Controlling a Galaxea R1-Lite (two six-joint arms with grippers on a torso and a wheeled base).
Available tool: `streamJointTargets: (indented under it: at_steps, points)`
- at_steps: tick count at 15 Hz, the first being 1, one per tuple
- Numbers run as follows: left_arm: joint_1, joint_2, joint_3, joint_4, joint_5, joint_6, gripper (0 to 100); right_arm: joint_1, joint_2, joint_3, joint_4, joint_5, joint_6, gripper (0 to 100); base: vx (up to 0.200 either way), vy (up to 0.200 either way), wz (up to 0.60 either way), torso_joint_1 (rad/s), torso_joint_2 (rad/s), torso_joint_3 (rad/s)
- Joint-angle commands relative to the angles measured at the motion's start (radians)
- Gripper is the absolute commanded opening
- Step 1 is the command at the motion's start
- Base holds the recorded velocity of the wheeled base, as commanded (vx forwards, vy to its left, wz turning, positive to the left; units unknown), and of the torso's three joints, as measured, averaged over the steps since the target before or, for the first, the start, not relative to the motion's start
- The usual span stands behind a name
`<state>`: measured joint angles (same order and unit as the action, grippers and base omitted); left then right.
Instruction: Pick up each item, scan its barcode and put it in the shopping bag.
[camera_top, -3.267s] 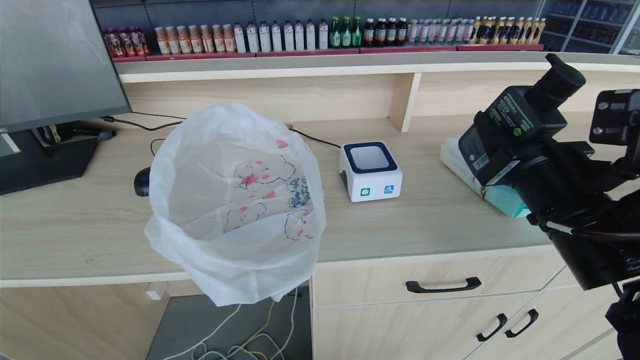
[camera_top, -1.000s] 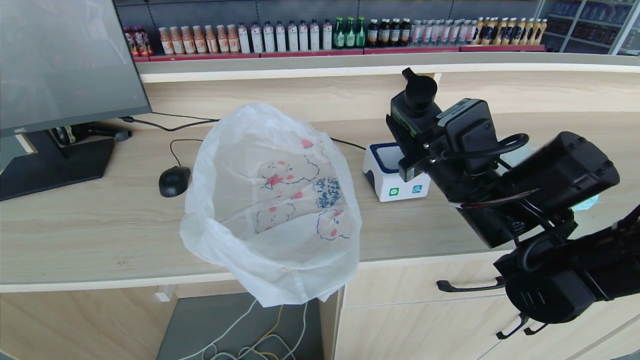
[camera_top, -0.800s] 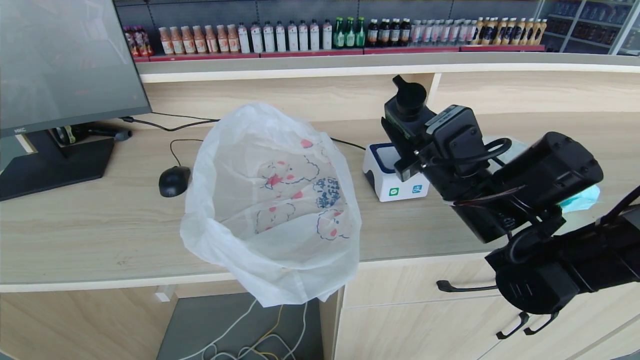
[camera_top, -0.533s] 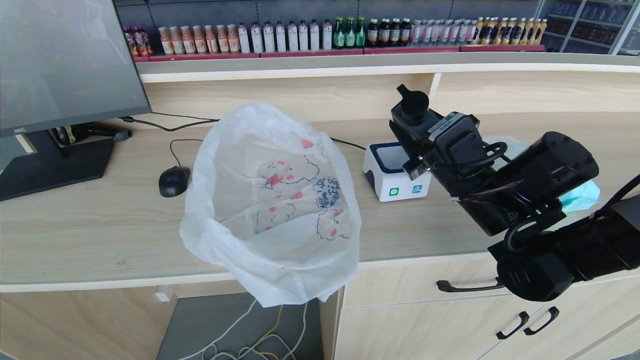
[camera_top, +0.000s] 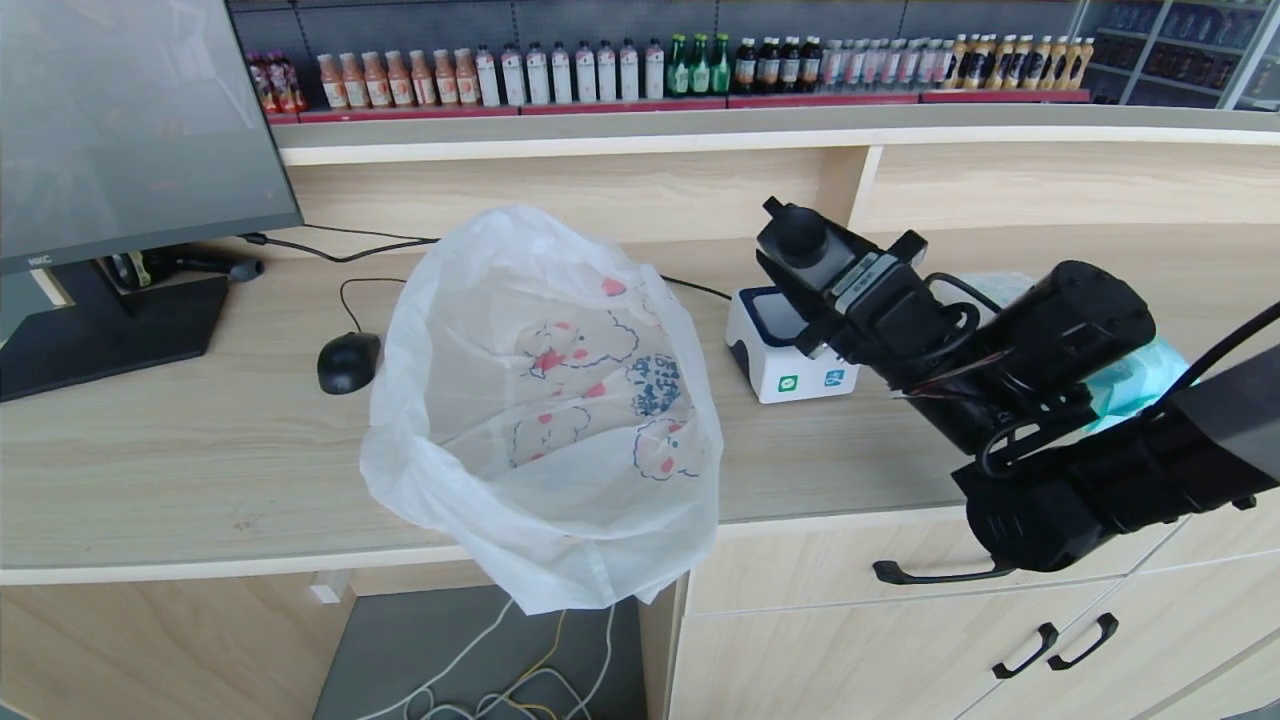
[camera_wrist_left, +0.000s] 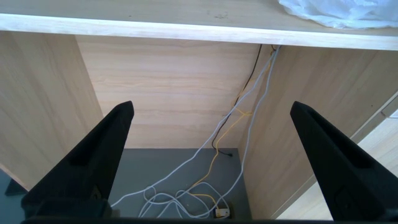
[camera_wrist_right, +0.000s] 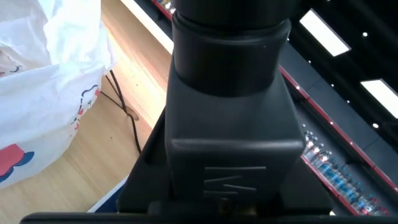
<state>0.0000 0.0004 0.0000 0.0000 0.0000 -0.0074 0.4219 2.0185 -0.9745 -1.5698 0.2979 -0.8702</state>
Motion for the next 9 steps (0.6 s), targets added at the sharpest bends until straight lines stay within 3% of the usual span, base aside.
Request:
streamJointTargets:
  at_steps: [1, 9]
  points:
    - [0.000, 0.000, 0.000, 0.000, 0.000, 0.000, 100, -0.003, 0.029, -0.003, -0.001, 0.023, -0.013, 0, 0.000, 0.000, 0.00, 0.000, 0.00, 0.000]
    - [0.000, 0.000, 0.000, 0.000, 0.000, 0.000, 100, -0.040, 0.037, -0.009, -0.001, 0.046, -0.018, 0, 0.000, 0.000, 0.00, 0.000, 0.00, 0.000]
